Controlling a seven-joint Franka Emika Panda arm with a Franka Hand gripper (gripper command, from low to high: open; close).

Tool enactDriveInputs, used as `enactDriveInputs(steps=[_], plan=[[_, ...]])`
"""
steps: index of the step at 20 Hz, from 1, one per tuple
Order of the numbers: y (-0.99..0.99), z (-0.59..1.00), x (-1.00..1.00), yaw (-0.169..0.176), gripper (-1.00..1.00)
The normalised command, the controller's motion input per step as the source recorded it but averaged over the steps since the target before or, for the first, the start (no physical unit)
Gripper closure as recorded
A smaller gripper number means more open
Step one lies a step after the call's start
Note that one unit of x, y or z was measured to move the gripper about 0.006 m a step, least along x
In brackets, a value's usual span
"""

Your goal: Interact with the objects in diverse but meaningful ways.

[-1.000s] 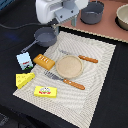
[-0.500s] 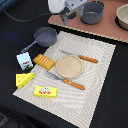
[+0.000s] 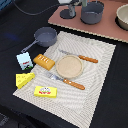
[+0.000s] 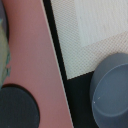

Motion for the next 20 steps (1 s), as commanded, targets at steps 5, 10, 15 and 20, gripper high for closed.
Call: enactDriveInputs(steps=[5,10,15,20], plan=[[0.57,0.2,0.31,-0.074,-1.0],[0.54,0.11,0.28,-0.088,-1.0],[0.5,0.05,0.29,-0.09,-1.0],[0.45,0.0,0.21,-0.033,-1.0]])
